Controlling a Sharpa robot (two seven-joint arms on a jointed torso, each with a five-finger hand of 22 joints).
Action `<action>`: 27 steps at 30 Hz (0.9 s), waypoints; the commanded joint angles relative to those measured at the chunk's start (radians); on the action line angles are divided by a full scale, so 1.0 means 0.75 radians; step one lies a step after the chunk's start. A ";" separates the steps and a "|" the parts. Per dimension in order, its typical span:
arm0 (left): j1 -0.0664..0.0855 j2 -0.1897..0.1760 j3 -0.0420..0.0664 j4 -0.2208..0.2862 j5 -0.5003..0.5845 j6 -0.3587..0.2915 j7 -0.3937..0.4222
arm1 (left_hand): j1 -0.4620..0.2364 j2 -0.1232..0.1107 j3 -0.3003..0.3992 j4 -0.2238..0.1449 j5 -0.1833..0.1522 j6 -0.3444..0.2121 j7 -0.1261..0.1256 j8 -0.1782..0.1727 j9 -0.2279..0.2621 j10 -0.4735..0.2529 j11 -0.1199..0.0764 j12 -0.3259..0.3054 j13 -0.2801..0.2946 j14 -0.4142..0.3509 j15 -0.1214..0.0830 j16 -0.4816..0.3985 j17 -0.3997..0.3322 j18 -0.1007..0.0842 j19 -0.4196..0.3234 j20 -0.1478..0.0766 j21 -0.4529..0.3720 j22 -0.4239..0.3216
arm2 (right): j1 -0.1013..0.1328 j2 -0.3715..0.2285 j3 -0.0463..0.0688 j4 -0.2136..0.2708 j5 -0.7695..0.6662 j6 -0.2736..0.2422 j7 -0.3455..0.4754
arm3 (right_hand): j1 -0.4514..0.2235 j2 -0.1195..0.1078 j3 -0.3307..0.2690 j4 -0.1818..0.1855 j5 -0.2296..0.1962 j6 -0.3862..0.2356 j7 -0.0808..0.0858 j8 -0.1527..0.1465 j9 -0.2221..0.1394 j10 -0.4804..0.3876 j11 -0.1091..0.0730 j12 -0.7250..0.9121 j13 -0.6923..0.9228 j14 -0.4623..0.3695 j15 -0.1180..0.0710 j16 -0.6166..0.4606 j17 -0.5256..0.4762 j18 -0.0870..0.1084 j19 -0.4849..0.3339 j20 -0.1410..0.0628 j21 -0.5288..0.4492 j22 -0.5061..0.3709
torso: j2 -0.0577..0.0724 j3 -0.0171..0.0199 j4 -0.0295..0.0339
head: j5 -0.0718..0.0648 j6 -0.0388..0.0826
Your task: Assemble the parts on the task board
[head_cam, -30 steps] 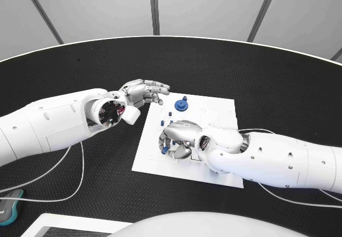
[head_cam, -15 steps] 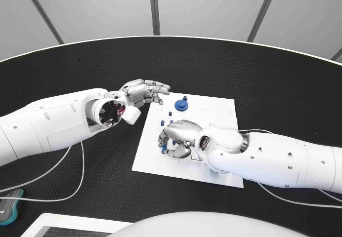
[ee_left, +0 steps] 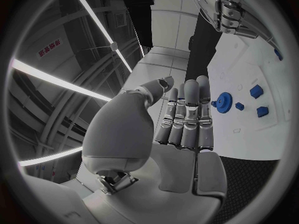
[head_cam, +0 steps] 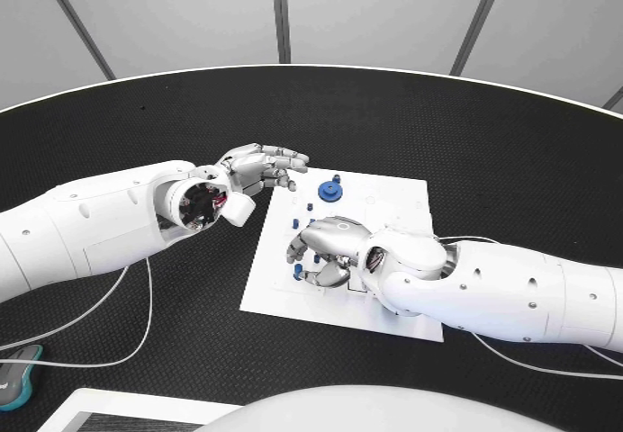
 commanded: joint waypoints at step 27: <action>-0.001 -0.021 -0.001 -0.016 0.000 -0.003 0.000 | -0.001 0.010 -0.010 -0.001 0.003 -0.007 -0.002 -0.001 -0.001 -0.012 0.002 0.009 0.002 -0.008 0.002 0.001 -0.003 0.009 0.005 0.002 -0.010 -0.003 | 0.017 -0.752 -0.011 0.430 0.501 -0.377 -0.241 | -0.102 -0.014 -0.331 0.258 0.035 0.077 -0.073 0.209 0.126 0.529 -0.115 1.696 1.527 0.109 -0.077 0.126 0.204 -0.036 0.090 -0.089 0.212 0.184 | -0.032 0.0120 -0.0410 | -0.122 0.014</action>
